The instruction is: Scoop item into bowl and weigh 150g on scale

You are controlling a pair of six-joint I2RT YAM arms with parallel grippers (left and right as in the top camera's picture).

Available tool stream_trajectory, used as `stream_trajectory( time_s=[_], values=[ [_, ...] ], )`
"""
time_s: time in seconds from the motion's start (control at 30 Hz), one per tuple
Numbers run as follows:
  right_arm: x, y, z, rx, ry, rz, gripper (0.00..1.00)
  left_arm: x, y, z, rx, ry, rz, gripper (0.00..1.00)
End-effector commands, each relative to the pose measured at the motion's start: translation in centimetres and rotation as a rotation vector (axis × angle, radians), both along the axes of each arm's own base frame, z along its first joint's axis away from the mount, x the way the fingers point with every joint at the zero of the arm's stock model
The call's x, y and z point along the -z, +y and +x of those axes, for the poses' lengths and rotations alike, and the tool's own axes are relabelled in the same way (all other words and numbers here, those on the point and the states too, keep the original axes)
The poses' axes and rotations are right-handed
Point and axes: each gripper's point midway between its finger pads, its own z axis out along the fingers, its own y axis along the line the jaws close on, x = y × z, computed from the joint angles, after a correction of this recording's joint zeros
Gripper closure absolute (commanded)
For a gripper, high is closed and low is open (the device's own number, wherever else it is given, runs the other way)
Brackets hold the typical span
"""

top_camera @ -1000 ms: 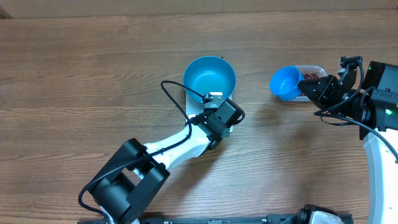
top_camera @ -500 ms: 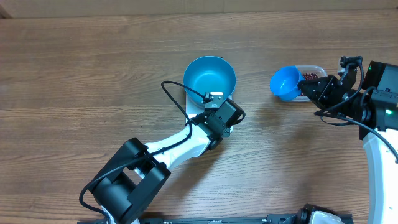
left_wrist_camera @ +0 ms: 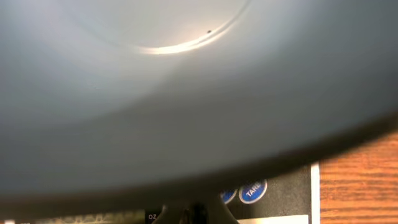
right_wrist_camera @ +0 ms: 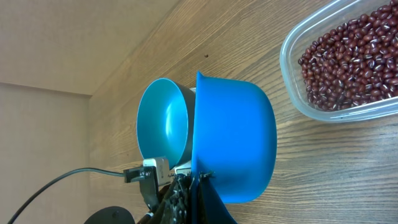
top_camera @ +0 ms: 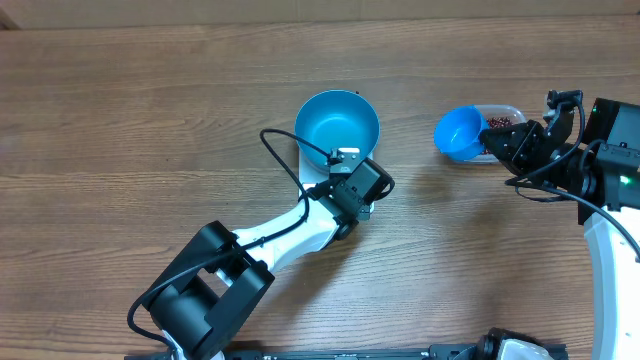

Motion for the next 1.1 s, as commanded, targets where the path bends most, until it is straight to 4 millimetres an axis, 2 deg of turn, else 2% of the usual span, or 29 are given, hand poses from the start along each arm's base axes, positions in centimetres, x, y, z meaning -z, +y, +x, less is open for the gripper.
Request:
stream_trajectory(
  time_s=[0.0, 0.13, 0.23, 0.33, 0.4, 0.57, 0.77, 1.07],
  values=[
    [-1.2, -0.2, 0.3, 0.005, -0.039, -0.011, 0.96, -1.7, -1.1, 0.2, 0.087, -0.006, 0.007, 0.96],
    [-1.2, -0.2, 0.2, 0.005, -0.038, -0.011, 0.96, -7.4, -2.5, 0.1, 0.161, -0.089, -0.032, 0.96],
    [-1.3, -0.1, 0.2, 0.000, -0.040, -0.005, 0.96, -12.0, -4.2, -0.7, 0.242, -0.147, -0.121, 0.96],
    [-1.3, -0.1, 0.2, -0.002, -0.040, -0.003, 0.96, -15.6, -5.3, -2.3, 0.325, -0.175, -0.217, 0.96],
    [-1.3, -0.1, 0.2, -0.002, -0.040, -0.003, 0.96, -17.1, -5.1, -3.0, 0.342, -0.180, -0.245, 0.96],
    [-1.3, -0.1, 0.2, -0.002, -0.041, -0.003, 0.96, -18.6, -3.2, -4.2, 0.331, -0.177, -0.225, 0.96],
    [-1.4, -0.1, 0.3, -0.002, -0.045, -0.005, 0.96, -17.9, -1.2, -4.4, 0.286, -0.167, -0.138, 0.96],
    [-1.4, -0.1, 0.3, -0.002, -0.045, -0.005, 0.96, -17.9, -0.4, -3.9, 0.242, -0.183, -0.111, 0.96]
  ],
)
